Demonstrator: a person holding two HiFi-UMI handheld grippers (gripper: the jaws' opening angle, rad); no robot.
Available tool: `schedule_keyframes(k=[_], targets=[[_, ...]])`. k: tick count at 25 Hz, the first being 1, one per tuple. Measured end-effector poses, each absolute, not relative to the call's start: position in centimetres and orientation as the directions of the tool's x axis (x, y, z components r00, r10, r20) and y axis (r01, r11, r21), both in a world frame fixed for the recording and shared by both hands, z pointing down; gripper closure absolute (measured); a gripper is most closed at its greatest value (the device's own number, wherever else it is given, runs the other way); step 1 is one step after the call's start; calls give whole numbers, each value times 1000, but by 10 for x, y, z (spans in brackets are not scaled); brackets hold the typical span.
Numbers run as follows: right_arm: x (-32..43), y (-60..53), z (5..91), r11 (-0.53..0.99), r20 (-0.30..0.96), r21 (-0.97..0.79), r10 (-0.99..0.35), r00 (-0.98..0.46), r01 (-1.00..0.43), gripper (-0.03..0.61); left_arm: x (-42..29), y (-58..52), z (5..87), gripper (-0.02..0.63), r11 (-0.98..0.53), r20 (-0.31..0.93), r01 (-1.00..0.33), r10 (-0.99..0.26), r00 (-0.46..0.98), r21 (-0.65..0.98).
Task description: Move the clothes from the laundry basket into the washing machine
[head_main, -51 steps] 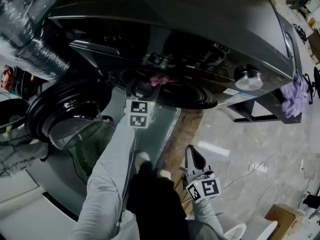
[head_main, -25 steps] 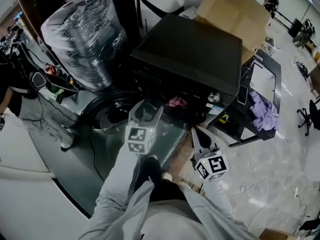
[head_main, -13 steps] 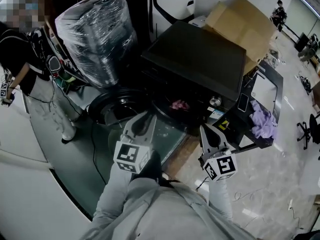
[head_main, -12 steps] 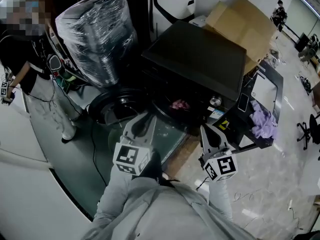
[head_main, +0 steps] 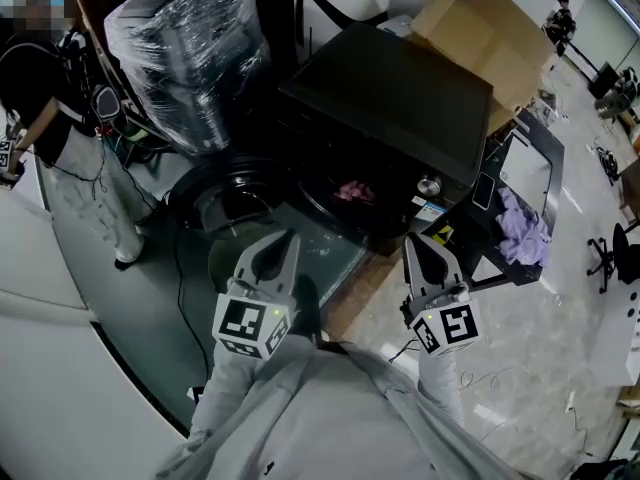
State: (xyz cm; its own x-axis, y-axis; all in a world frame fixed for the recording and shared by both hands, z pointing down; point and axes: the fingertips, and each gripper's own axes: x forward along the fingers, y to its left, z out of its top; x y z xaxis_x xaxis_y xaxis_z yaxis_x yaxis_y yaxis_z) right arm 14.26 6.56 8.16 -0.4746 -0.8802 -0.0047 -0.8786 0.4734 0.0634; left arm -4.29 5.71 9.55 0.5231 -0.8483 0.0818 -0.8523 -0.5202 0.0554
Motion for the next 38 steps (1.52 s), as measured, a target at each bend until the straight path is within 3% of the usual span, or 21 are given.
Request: schedule_keyframes(k=[16,38], targets=[[140,79,100,479,3,21,-878,-479,-878,561,-39,69,101,595,-512,112,-858,-856,505,-45],[135,84,96,486,-14,-27,-874,-486,-874,561,-58,71,95,595,-475,92,-880,-877,471,-27]])
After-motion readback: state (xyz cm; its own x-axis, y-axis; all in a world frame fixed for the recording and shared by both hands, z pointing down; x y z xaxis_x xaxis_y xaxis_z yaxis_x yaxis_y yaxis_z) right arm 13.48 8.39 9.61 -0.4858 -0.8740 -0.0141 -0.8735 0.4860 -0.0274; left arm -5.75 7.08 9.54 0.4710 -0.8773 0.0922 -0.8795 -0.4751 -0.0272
